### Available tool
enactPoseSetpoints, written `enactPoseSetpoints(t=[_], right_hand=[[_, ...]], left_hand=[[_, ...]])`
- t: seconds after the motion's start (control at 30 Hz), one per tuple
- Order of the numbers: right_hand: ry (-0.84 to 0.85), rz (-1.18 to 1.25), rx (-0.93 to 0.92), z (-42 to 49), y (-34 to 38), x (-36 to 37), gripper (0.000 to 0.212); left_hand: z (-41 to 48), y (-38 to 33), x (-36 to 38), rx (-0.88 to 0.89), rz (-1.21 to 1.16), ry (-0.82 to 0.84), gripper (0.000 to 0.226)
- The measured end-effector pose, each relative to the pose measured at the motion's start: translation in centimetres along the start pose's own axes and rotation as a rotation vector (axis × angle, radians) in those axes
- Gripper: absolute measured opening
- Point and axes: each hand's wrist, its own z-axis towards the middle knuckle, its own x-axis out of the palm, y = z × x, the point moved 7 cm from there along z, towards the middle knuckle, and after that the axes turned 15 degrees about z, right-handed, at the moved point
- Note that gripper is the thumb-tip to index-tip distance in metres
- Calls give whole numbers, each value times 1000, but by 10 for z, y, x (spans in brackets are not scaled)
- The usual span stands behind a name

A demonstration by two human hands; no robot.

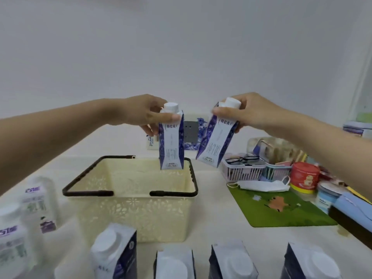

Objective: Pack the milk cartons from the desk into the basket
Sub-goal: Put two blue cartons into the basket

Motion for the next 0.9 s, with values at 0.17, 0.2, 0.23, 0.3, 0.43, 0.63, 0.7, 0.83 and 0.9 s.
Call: enactPoseSetpoints(t=[0.17,0.2,0.23,0.3,0.43,0.63,0.7,0.83,0.9], right_hand=[[149,2,16,37,-19,73,42],[182,-28,21,40,-27,88,41],[215,-66,21,43,-35,102,41],[276,-161,24,46,-53,125,42],[343,-347,44,50,-87,152,51],[345,-463,55,52,-116,159,46],[365,-525,79,53,-123,162,53],[344,-615,120,56,-126,163,62],[376,-604,146,53,-126,163,62]], left_hand=[[-22,54,24,-120,-26,88,41],[-24,65,33,-143,-49,105,38],[-25,74,42,-164,-66,125,35],[-23,89,62,-211,-92,171,35],[-13,103,99,-257,-106,259,40],[-2,113,133,-259,-118,318,38],[1,115,135,-264,-130,307,39],[3,114,137,-252,-157,286,37],[1,116,138,-259,-177,279,38]])
